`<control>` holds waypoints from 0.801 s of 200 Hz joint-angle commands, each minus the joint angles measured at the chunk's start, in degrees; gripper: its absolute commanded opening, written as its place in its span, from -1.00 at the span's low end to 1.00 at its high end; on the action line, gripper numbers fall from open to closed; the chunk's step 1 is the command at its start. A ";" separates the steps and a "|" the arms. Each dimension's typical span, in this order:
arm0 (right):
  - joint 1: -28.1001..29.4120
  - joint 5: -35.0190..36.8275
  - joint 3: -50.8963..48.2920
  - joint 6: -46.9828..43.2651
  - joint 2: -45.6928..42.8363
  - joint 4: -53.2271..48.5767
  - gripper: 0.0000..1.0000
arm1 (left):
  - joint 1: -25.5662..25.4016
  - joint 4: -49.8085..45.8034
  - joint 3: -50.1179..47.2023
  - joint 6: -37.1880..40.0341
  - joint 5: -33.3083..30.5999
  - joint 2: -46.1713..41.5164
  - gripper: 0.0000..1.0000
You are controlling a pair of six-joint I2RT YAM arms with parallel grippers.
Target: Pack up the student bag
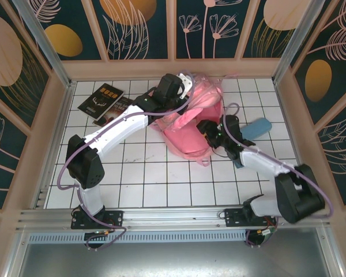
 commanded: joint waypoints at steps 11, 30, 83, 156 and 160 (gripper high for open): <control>-0.96 12.27 0.28 -6.26 -10.39 -15.64 0.26 | 0.95 0.09 -2.19 -7.12 -0.03 -2.63 -0.29; -2.40 20.35 2.78 -7.52 -13.55 -25.53 0.30 | 2.67 0.17 -5.86 -11.51 0.33 -3.56 -0.05; -3.40 23.73 9.05 -13.38 -15.52 -31.12 0.58 | 13.66 0.25 -14.95 -20.78 -5.09 -5.65 0.72; 0.35 12.27 12.74 -15.15 -7.05 -23.06 0.73 | 32.70 4.47 -19.06 -25.73 1.87 3.78 0.81; 0.57 12.14 12.86 -15.05 -6.71 -22.87 0.72 | 33.09 4.47 -18.82 -25.81 2.02 4.52 0.81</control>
